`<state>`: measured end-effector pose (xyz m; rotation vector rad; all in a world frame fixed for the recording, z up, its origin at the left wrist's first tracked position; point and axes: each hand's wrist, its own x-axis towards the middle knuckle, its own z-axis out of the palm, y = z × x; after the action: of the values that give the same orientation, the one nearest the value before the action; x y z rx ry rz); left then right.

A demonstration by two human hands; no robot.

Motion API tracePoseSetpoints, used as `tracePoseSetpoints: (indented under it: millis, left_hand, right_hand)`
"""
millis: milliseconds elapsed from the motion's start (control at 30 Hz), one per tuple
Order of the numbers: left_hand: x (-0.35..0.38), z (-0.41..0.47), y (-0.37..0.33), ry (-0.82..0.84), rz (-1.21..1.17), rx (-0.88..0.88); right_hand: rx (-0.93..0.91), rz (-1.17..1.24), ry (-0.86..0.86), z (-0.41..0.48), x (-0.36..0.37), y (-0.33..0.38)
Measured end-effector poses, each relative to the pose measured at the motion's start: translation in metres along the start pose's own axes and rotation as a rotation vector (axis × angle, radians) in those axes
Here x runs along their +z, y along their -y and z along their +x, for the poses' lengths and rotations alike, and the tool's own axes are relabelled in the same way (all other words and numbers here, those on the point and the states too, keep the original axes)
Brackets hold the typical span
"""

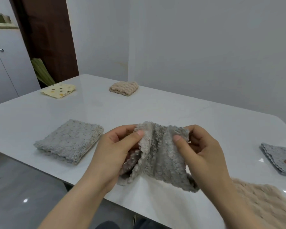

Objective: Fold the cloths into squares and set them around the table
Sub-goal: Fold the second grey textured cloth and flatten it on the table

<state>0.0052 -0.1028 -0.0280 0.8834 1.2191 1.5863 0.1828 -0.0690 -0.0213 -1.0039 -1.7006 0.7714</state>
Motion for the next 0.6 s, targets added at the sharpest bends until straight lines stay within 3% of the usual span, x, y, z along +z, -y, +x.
tracePoseSetpoints:
  millis: [267, 400, 600]
  left_hand:
    - [0.012, -0.015, 0.003, 0.018, -0.062, -0.038]
    - [0.014, -0.019, 0.0, 0.015, -0.115, -0.047]
    - [0.007, -0.023, 0.001, 0.042, -0.039, -0.01]
  right_hand:
    - [0.038, 0.044, -0.078, -0.013, 0.023, 0.001]
    - [0.122, 0.119, 0.069, -0.017, 0.023, 0.003]
    - [0.269, 0.437, 0.283, -0.016, 0.008, 0.0]
